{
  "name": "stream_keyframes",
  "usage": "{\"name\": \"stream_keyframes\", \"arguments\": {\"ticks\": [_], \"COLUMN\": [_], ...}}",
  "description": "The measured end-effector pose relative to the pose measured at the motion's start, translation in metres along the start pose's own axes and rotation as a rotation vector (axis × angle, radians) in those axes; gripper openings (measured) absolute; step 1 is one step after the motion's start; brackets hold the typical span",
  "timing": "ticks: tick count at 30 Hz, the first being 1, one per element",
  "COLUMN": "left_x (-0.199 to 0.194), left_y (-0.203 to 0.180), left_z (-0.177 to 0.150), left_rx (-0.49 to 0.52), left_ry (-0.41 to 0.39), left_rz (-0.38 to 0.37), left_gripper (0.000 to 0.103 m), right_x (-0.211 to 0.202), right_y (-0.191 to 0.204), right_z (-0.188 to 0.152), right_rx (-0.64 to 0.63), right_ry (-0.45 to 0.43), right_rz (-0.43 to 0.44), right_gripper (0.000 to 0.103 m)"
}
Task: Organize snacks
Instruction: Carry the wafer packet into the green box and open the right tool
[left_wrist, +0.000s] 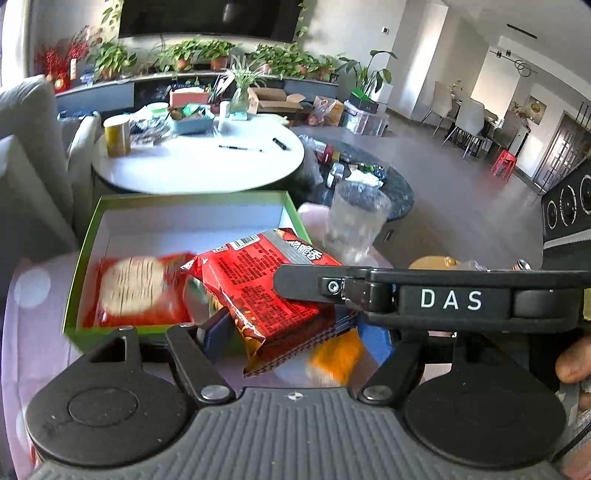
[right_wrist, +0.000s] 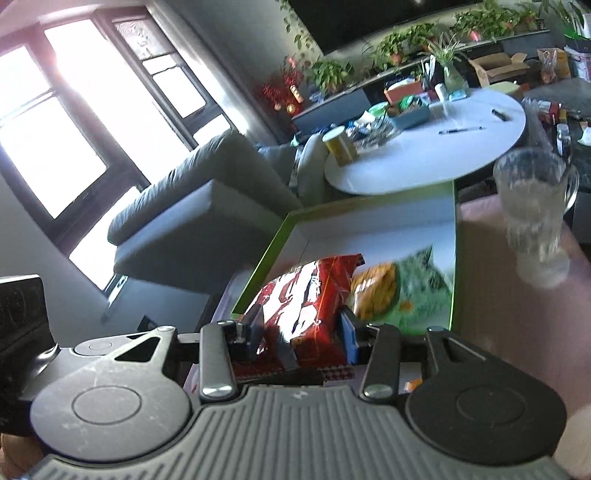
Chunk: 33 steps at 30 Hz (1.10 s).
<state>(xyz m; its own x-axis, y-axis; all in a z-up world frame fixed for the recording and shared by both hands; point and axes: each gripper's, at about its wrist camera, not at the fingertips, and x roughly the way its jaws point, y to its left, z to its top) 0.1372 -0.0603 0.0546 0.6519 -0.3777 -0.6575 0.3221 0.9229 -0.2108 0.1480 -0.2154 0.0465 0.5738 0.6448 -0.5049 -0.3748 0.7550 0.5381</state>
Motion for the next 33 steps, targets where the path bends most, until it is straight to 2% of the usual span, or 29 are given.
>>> {"name": "stream_keyframes", "arguments": {"ticks": [11, 22, 28, 33], "left_x": [0.06, 0.129, 0.146, 0.146], "left_y": [0.013, 0.028, 0.033, 0.037], "left_z": [0.03, 0.042, 0.041, 0.042], "left_rx": [0.022, -0.006, -0.023, -0.041], "left_ry": [-0.022, 0.028, 0.056, 0.046], "left_rz": [-0.024, -0.049, -0.037, -0.024], "left_gripper": [0.07, 0.072, 0.072, 0.073], "right_x": [0.023, 0.057, 0.067, 0.07], "right_y": [-0.03, -0.064, -0.075, -0.073], "right_z": [0.03, 0.042, 0.042, 0.041], "right_rx": [0.029, 0.066, 0.091, 0.076], "right_ry": [-0.052, -0.056, -0.045, -0.051], "right_rz": [-0.048, -0.143, -0.15, -0.159], "right_gripper": [0.042, 0.042, 0.042, 0.042]}}
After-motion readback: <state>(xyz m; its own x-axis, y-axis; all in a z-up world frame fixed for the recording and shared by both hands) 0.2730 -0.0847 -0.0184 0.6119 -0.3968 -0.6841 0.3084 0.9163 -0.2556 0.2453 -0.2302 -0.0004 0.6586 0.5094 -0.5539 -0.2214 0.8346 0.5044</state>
